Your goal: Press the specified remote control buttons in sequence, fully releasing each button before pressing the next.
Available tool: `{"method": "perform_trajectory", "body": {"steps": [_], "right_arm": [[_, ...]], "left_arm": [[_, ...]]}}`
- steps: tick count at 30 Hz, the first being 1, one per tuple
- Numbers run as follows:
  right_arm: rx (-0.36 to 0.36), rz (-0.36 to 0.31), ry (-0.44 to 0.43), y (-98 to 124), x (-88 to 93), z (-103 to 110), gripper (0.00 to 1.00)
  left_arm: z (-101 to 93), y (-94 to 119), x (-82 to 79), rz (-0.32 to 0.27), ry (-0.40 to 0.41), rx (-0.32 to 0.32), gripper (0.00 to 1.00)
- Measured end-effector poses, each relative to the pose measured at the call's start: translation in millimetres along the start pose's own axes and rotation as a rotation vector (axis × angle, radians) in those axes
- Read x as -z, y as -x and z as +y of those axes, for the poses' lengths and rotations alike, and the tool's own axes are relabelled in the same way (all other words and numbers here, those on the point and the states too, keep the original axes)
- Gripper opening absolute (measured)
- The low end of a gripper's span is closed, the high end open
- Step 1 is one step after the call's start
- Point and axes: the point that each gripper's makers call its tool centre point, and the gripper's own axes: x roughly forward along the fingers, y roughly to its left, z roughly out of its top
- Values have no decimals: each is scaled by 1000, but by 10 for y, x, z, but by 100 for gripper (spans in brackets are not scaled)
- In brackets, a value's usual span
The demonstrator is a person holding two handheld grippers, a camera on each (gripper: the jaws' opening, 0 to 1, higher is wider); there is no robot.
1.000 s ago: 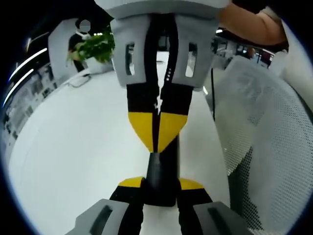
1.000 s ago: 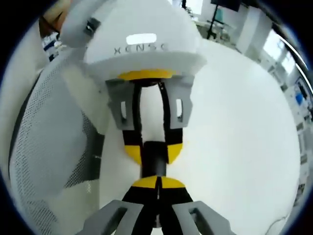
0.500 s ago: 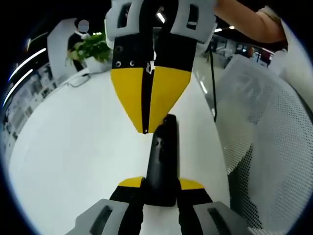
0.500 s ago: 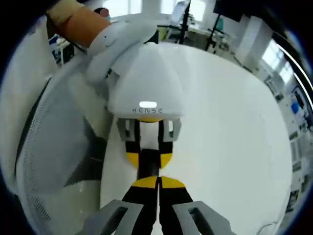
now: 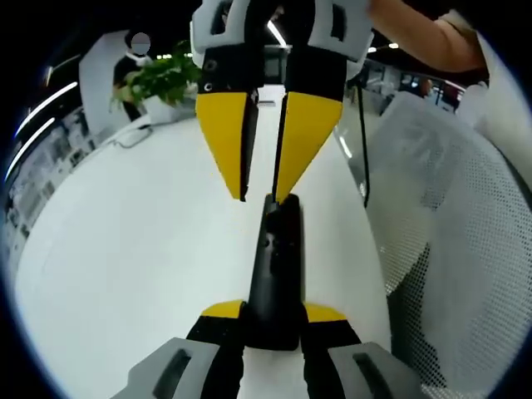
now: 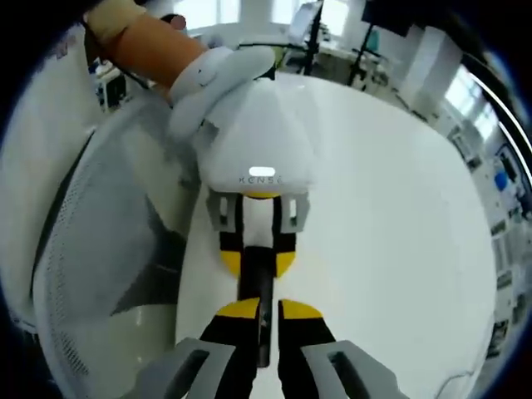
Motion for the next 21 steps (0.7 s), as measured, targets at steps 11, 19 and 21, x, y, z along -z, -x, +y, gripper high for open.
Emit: {"method": "perform_trajectory", "body": {"steps": [11,19,21], "right_arm": [[-7,20,-19,60,187,47,16],[-10,47,-42,103,380,85,21],[-9,49,-49,114,408,88,22]], "left_arm": [[3,6,-4,2,1,-1,25],[-3,8,-5,4,-1,0,25],[-4,7,-4,5,-1,1,25]]}}
